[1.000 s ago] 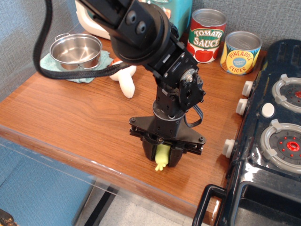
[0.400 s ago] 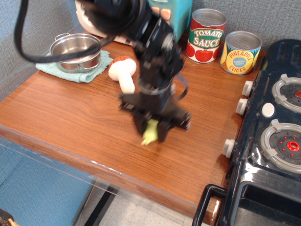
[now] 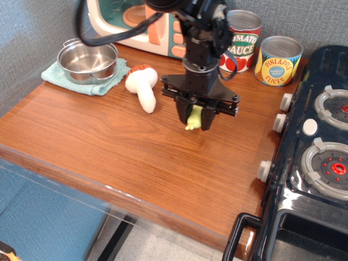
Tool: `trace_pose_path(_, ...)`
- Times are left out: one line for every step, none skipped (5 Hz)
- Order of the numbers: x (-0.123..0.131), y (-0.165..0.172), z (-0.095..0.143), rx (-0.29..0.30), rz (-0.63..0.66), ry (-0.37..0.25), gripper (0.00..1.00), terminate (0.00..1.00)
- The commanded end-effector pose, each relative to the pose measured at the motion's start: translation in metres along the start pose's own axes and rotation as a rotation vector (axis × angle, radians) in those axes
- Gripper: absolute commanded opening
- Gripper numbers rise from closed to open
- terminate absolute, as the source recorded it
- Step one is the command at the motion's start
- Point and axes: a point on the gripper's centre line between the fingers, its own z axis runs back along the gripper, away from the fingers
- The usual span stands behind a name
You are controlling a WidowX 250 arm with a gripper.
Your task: Pick up spoon and place it right in front of the canned goods.
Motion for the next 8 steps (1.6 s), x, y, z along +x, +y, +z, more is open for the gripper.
trace_pose_path(0.023, -0.019, -0.008, 0.018, -0.082, -0.042, 0.00, 0.00)
trace_pose_path(0.028, -0.018, -0.017, 0.033, -0.114, -0.049, 0.00, 0.00)
trace_pose_path(0.031, -0.017, -0.019, 0.021, -0.129, -0.054, 0.00, 0.00)
trace_pose_path(0.033, -0.010, -0.019, 0.001, -0.086, -0.025, 1.00, 0.00)
trace_pose_path(0.035, -0.005, -0.004, -0.040, -0.051, -0.028, 1.00, 0.00)
trace_pose_path(0.038, 0.002, 0.018, -0.082, -0.027, -0.037, 1.00, 0.00)
trace_pose_path(0.034, 0.010, 0.043, -0.101, 0.004, -0.043, 1.00, 0.00)
trace_pose_path(0.025, 0.018, 0.059, -0.091, -0.002, -0.041, 1.00, 0.00)
